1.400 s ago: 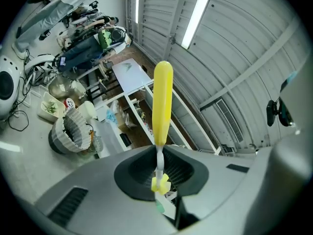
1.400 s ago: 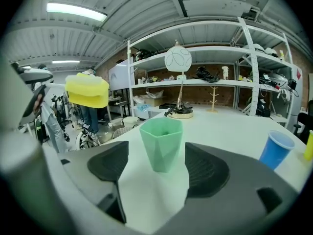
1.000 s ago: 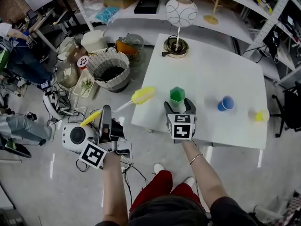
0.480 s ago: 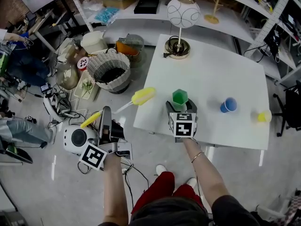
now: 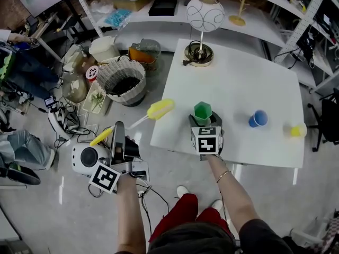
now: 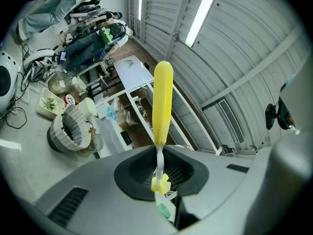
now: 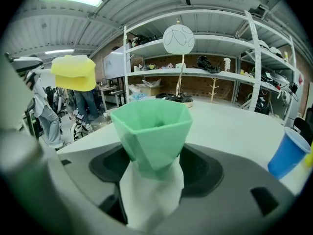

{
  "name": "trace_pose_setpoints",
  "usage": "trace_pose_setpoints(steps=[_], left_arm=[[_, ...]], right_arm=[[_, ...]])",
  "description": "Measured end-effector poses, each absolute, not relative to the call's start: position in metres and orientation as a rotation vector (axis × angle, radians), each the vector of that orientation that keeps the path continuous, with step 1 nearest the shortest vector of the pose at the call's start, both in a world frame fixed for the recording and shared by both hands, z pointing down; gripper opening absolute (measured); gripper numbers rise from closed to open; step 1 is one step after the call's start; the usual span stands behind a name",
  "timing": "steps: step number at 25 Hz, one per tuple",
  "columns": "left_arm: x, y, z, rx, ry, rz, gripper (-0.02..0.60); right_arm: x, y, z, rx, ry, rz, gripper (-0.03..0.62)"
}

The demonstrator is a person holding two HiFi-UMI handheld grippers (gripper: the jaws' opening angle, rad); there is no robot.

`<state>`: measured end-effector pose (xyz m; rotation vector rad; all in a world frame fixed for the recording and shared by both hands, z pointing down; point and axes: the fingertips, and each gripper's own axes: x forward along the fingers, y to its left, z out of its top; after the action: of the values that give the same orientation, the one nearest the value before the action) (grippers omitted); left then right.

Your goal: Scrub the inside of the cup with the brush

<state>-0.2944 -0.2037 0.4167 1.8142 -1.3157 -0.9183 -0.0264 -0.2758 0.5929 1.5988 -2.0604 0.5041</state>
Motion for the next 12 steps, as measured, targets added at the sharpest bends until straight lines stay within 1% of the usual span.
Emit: trace_pose_setpoints(steps=[2,12], left_arm=[[-0.294,-0.2046,0.4167,1.814,-1.312,-0.922,0.043],[-0.2913,-0.2027,0.4119,1.823,-1.31,-0.926,0.043]], right_arm=[[-0.0267,-0.2763,0.5928,1.596,-2.063,0.486,0.319],[-0.0286,-0.2731,0.5833,1.573,-2.101,0.435,0.31]])
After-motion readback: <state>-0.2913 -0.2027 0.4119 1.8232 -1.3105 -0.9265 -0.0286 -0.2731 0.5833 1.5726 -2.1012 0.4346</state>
